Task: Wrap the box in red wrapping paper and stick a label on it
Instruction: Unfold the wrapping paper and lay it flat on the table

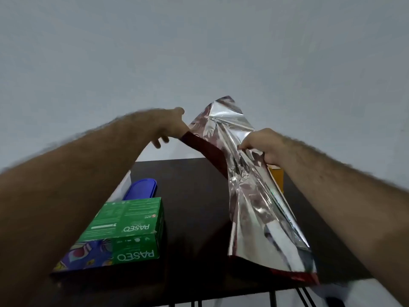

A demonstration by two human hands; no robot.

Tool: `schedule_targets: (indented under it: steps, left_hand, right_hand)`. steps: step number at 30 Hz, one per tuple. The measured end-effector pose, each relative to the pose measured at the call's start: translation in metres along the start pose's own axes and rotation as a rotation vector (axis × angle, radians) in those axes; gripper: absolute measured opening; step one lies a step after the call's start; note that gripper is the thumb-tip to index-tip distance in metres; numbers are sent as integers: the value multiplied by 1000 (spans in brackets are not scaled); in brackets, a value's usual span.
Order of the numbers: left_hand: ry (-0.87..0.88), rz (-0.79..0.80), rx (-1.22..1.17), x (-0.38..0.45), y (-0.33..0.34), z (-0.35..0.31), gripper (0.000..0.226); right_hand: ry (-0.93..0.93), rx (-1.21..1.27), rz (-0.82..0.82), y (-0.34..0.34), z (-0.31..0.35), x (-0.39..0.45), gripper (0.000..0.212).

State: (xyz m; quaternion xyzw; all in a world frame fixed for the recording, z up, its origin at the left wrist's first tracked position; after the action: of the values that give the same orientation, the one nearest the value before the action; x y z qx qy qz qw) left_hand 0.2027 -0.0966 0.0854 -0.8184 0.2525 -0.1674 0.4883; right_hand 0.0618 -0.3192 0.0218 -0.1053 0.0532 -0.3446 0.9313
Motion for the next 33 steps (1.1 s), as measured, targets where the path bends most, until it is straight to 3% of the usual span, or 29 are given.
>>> schedule_targets:
  steps: [4, 7, 10, 14, 18, 20, 21, 22, 24, 26, 31, 33]
  left_hand:
    - [-43, 134, 58, 0, 7, 6, 119]
    - [-39, 61, 11, 10, 1, 19, 108]
    - [-33, -22, -54, 24, 6, 39, 90]
    - [-36, -6, 88, 41, 34, 62, 41]
    - [-21, -108, 294, 57, 45, 73, 40]
    - [-10, -78, 324, 66, 51, 74, 34]
    - [-5, -69, 343, 70, 54, 74, 35]
    - [8, -85, 349, 75, 57, 74, 38]
    - [67, -157, 339, 84, 65, 72, 49]
    - [124, -175, 327, 88, 73, 71, 61]
    - [328, -183, 537, 79, 83, 58, 61]
    - [433, -132, 533, 66, 82, 51, 50]
  right_hand:
    - [166, 11, 142, 0, 1, 9, 13]
    - [156, -69, 84, -3, -10, 18, 18]
    - [-119, -485, -141, -6, -23, 30, 42]
    - [-601, -934, -330, 14, -27, 14, 32]
    - [-987, -1328, -452, 42, -42, -8, 38]
    - [-1223, -1302, -350, 55, -45, -18, 30]
    - [-1256, -1291, -186, 63, -47, -21, 24]
    - [-1183, -1294, 0, 70, -50, -21, 27]
    - [-845, -1344, 328, 78, -60, -20, 51]
    - [-693, -1393, 507, 83, -74, -22, 69]
    - [-571, -1368, 514, 93, -104, -15, 68]
    - [-540, -1290, 500, 98, -110, -14, 67]
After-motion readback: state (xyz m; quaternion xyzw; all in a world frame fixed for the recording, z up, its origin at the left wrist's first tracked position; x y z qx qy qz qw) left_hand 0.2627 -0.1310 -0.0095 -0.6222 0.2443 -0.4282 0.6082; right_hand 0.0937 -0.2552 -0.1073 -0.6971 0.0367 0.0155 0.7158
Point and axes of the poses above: each hand's wrist, its own x-axis towards the middle knuckle, its own y-axis out of the palm, z = x × y, the point moved 2 cm from there along x, towards the middle knuckle, and after that the axes turned 3 degrees about x, right-handed, at the moved point
